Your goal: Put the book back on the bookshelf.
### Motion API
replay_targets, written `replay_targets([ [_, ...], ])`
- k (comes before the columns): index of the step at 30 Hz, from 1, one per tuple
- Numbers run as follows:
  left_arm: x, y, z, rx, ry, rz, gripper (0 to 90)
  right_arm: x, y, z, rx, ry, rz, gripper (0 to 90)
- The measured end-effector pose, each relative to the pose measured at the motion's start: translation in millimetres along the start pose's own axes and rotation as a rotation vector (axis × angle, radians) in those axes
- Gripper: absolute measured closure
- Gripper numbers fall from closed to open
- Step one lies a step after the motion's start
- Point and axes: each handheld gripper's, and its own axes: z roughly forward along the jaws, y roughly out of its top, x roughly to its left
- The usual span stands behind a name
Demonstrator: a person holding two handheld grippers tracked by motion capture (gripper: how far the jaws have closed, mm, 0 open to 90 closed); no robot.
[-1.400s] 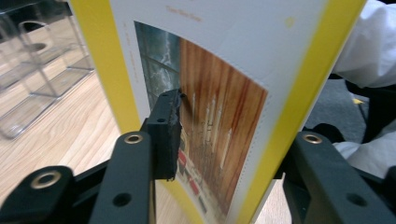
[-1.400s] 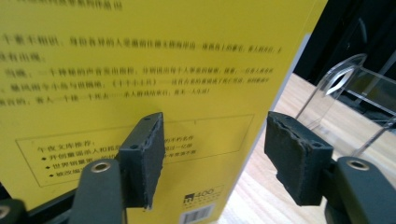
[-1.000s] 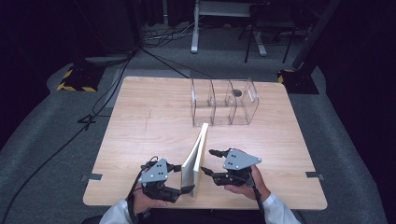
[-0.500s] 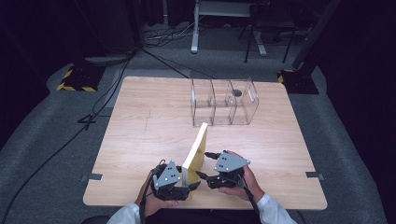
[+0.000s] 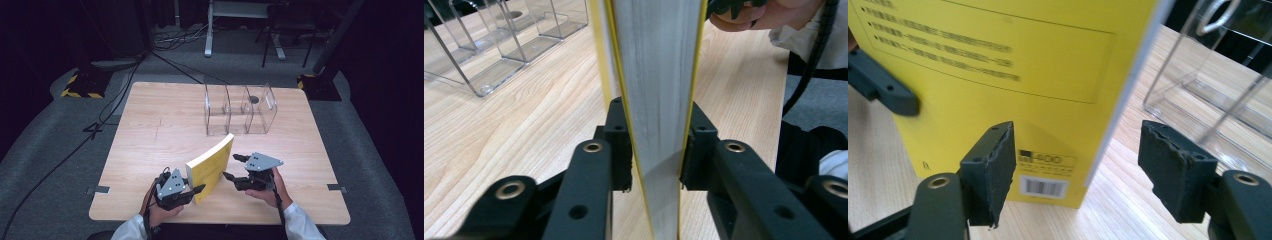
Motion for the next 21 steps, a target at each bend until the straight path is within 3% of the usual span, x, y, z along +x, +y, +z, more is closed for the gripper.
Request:
replay_targets([
  [4, 5.8, 1.8, 1.7, -0.002, -0.063, 0.03, 75.2, -11.7, -7.1, -6.2, 0.007, 0.0, 0.018, 29.6],
  [6, 5.3, 4.6, 4.9, 0.0, -0.116, 0.064, 75.2, -19.8, -12.0, -11.5, 0.011, 0.03, 0.018, 25.9],
  [9, 6.5, 7.3, 6.9, 0.007, -0.127, 0.082, 75.1, -23.8, -17.4, -18.1, 0.002, 0.07, -0.011, 26.7],
  [14, 9.2, 6.8, 7.8, 0.003, -0.144, 0.069, 75.0, -25.3, -21.6, -18.6, 0.004, 0.128, -0.047, 26.9],
  [17, 14.0, 6.6, 7.9, -0.001, -0.159, 0.063, 75.0, -26.6, -22.2, -7.2, -0.007, 0.188, -0.032, 27.8],
  [21, 19.5, 6.2, 7.2, -0.001, -0.16, 0.069, 75.0, -25.6, -21.3, 4.9, 0.005, 0.206, -0.03, 29.4],
])
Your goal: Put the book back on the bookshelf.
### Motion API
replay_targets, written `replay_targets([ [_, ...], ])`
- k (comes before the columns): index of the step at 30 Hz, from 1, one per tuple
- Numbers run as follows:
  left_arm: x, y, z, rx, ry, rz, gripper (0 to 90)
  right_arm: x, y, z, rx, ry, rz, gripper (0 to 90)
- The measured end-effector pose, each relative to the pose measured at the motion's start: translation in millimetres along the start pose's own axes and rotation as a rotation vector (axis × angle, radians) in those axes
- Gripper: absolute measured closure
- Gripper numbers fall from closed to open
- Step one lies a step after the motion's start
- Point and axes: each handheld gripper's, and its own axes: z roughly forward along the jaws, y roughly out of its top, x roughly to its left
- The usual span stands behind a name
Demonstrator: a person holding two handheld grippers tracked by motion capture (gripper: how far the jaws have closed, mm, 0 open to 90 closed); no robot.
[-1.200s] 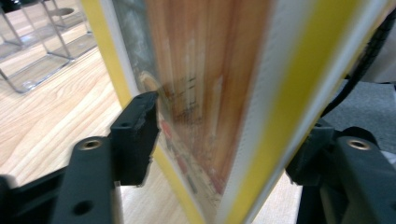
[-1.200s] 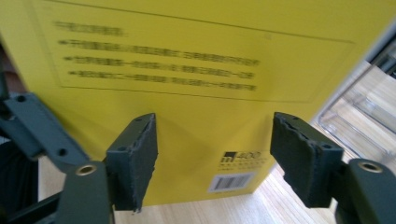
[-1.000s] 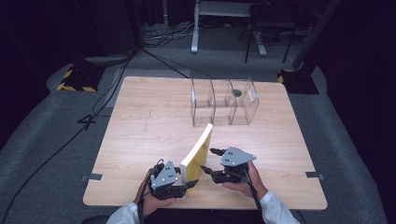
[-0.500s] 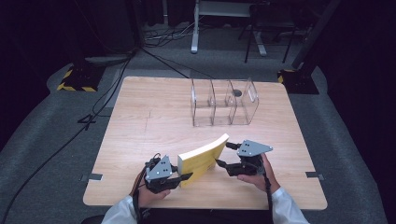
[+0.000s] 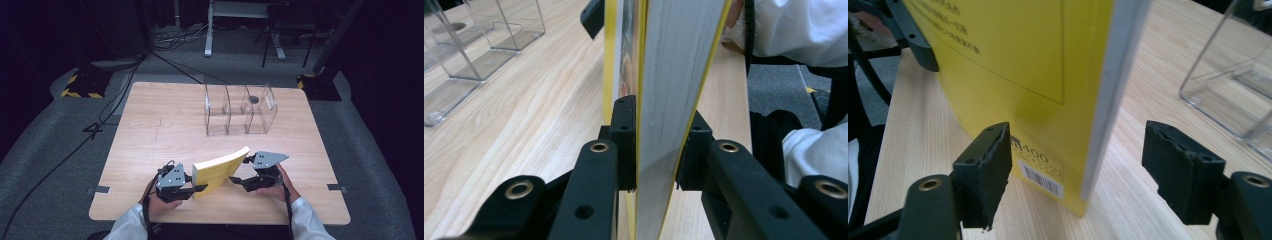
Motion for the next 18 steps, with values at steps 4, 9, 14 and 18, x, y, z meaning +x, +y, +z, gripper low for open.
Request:
replay_targets([
  [4, 6.6, -3.9, -2.4, -0.007, 0.011, -0.029, 75.1, 2.4, 1.4, 9.2, 0.004, 0.026, -0.003, 37.3],
  [9, 11.9, -5.5, -3.8, -0.01, 0.027, -0.036, 74.9, 2.8, 0.6, 12.1, 0.001, 0.04, 0.013, 44.6],
  [14, 14.4, -5.6, -4.3, -0.008, 0.039, -0.037, 72.8, -0.2, -3.9, 6.4, -0.018, 0.066, 0.026, 52.3],
  [18, 18.0, -4.9, -5.2, 0.002, 0.044, -0.037, 68.9, 1.8, -8.2, -0.3, -0.023, 0.113, 0.003, 59.0],
])
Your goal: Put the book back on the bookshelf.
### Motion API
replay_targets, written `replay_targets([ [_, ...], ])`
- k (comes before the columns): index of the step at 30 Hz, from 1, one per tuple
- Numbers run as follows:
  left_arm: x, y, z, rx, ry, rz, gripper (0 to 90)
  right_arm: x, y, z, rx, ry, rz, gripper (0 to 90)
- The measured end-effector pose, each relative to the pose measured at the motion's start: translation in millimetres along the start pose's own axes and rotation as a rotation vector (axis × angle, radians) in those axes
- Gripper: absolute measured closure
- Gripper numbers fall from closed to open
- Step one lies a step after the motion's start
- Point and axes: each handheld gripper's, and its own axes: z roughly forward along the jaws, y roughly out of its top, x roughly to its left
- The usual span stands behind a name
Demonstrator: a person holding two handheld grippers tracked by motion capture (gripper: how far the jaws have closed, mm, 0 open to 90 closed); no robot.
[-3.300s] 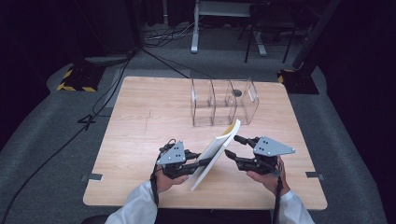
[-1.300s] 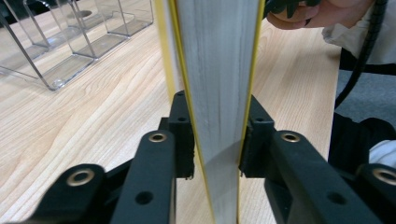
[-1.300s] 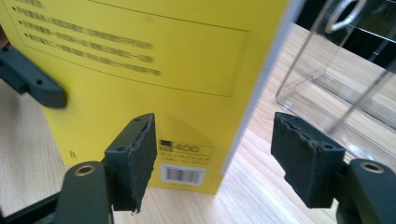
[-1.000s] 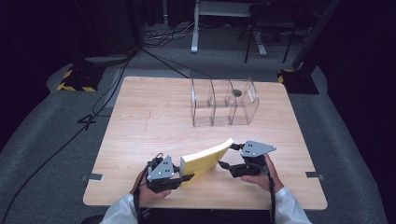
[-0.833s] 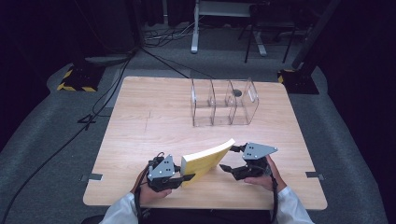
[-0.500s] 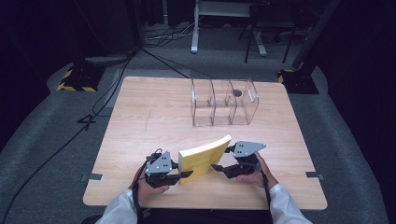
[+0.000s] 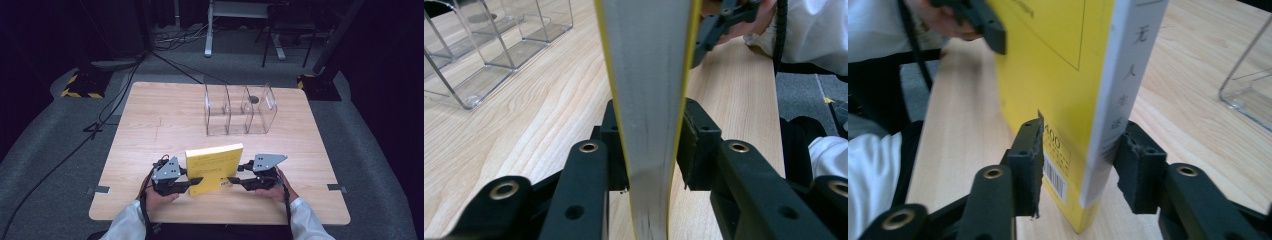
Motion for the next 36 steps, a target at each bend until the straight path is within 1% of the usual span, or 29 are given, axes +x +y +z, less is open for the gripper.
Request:
replay_targets([
  [1, 0.0, 0.0, 0.0, 0.0, 0.0, 0.0, 68.4, 0.0, 0.0, 0.0, 0.0, 0.0, 0.0, 59.0],
  [3, 2.3, 0.5, 1.1, -0.007, -0.019, -0.008, 67.6, 5.8, -1.3, -3.8, 0.007, 0.002, -0.025, 60.6],
  [4, 2.3, 0.5, 1.1, -0.007, -0.019, -0.008, 67.4, 5.8, -1.3, -3.8, 0.007, 0.002, -0.025, 60.6],
  [5, 3.2, 0.1, 1.4, -0.012, -0.032, -0.013, 67.4, 7.2, -2.1, -5.2, 0.008, 0.008, -0.031, 60.7],
  [7, 3.6, -0.4, 1.3, -0.016, -0.056, -0.004, 67.9, 8.8, -3.9, -7.9, 0.004, 0.033, -0.034, 60.6],
  [10, 2.7, -0.1, 0.8, -0.012, -0.075, 0.018, 71.5, 9.3, -3.0, -8.0, 0.006, 0.049, -0.045, 55.7],
  [11, 2.2, -0.4, 0.3, -0.012, -0.086, 0.019, 72.5, 9.0, -2.1, -7.3, 0.004, 0.054, -0.048, 55.1],
  [13, 1.2, -0.6, -0.2, -0.012, -0.087, 0.024, 74.5, 7.7, 0.5, -4.2, 0.0, 0.043, -0.049, 52.8],
  [15, 1.7, -0.9, -0.1, -0.016, -0.096, 0.026, 74.9, 5.3, 7.3, 1.0, -0.044, 0.034, -0.049, 48.0],
  [16, 1.6, -1.0, -0.1, -0.016, -0.097, 0.027, 74.9, 4.2, 11.5, 4.3, -0.059, 0.034, -0.04, 49.6],
  [17, 1.6, -1.1, -0.1, -0.017, -0.097, 0.031, 74.9, 4.0, 13.5, 6.6, -0.064, 0.029, -0.047, 49.6],
  [18, 1.4, -1.2, -0.1, -0.018, -0.092, 0.03, 74.8, 4.3, 16.0, 10.4, -0.06, 0.02, -0.055, 51.5],
  [19, 1.1, -1.5, -0.3, -0.018, -0.086, 0.026, 74.7, 5.2, 16.5, 12.9, -0.061, 0.029, -0.054, 57.7],
  [20, 1.2, -1.7, -0.3, -0.021, -0.085, 0.022, 74.5, 6.9, 16.3, 14.6, -0.058, 0.034, -0.06, 58.9],
  [21, 1.1, -1.9, -0.5, -0.021, -0.081, 0.02, 74.2, 9.2, 15.8, 15.6, -0.056, 0.018, -0.077, 60.0],
  [25, 3.5, -3.0, -0.7, -0.031, -0.065, 0.002, 69.6, 11.5, 13.9, 10.8, -0.059, 0.032, -0.097, 69.2],
  [26, 3.5, -3.0, -0.7, -0.031, -0.065, 0.002, 68.6, 12.7, 13.3, 9.5, -0.062, 0.034, -0.1, 71.6],
  [27, 5.5, -3.0, -1.1, -0.035, -0.062, 0.002, 67.4, 14.3, 12.9, 8.0, -0.06, 0.035, -0.114, 73.8],
  [29, 6.3, -2.9, -1.2, -0.041, -0.055, -0.01, 64.6, 17.3, 12.7, 6.7, -0.058, 0.032, -0.125, 75.5],
  [30, 6.3, -2.9, -1.2, -0.041, -0.055, -0.01, 63.0, 17.3, 12.7, 6.7, -0.058, 0.032, -0.125, 75.5],
  [31, 6.8, -2.6, -1.8, -0.038, -0.045, -0.008, 62.1, 21.4, 12.6, 5.4, -0.054, 0.022, -0.134, 76.0],
  [32, 6.9, -2.6, -2.0, -0.04, -0.045, -0.01, 61.4, 22.7, 12.6, 4.8, -0.052, 0.015, -0.138, 76.2],
  [36, 7.1, -2.7, -3.8, -0.05, -0.054, -0.013, 63.7, 24.0, 10.9, 1.3, -0.051, 0.015, -0.131, 76.3],
])
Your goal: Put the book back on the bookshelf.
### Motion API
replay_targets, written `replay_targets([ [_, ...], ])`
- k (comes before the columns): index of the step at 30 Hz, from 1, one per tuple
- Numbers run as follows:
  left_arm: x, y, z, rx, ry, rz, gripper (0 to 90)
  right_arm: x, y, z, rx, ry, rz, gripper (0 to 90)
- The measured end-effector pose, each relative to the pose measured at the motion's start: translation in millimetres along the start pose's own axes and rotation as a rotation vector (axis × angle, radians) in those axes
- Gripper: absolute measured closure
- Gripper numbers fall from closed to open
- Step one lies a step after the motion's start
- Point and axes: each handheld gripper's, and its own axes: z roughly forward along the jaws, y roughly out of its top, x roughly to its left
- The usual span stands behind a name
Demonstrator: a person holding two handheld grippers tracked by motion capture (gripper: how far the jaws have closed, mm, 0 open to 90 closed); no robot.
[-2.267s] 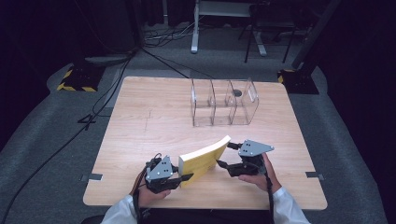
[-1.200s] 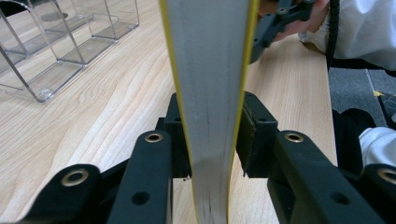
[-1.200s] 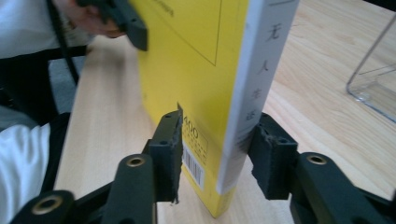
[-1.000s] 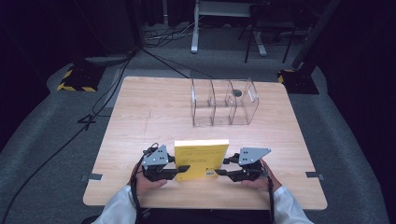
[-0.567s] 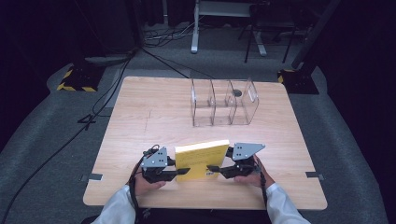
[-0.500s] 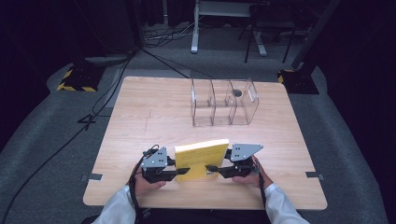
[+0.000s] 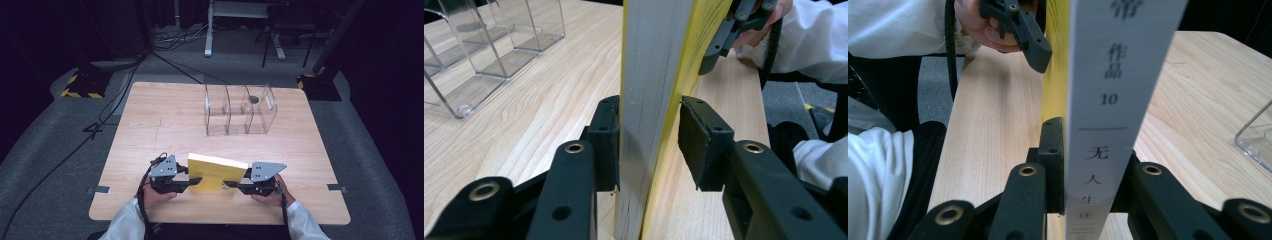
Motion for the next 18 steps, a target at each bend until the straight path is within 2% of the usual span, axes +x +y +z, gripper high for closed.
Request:
replay_targets([
  [1, 0.2, 0.2, -0.2, -0.004, -0.019, 0.0, 63.7, 0.0, 0.0, 0.0, 0.0, 0.0, 0.0, 76.3],
  [5, -0.4, 2.4, 2.4, 0.008, -0.047, 0.022, 68.2, 1.1, -2.0, -4.9, -0.004, 0.011, 0.028, 75.1],
  [8, 0.7, 3.8, 6.0, 0.006, -0.052, 0.029, 68.9, 1.4, -1.5, -7.0, -0.023, 0.025, 0.036, 69.5],
  [11, 1.9, 4.9, 9.7, 0.003, -0.058, 0.026, 68.8, 0.8, -1.7, -9.0, -0.036, 0.015, 0.037, 72.0],
  [14, 1.0, 7.9, 15.8, 0.008, -0.047, 0.041, 68.7, -3.9, -6.2, -12.6, -0.071, 0.023, 0.078, 73.8],
  [18, 2.3, 10.5, 22.8, 0.005, -0.045, 0.035, 68.5, -4.3, -8.2, -17.6, -0.067, 0.004, 0.073, 74.7],
])
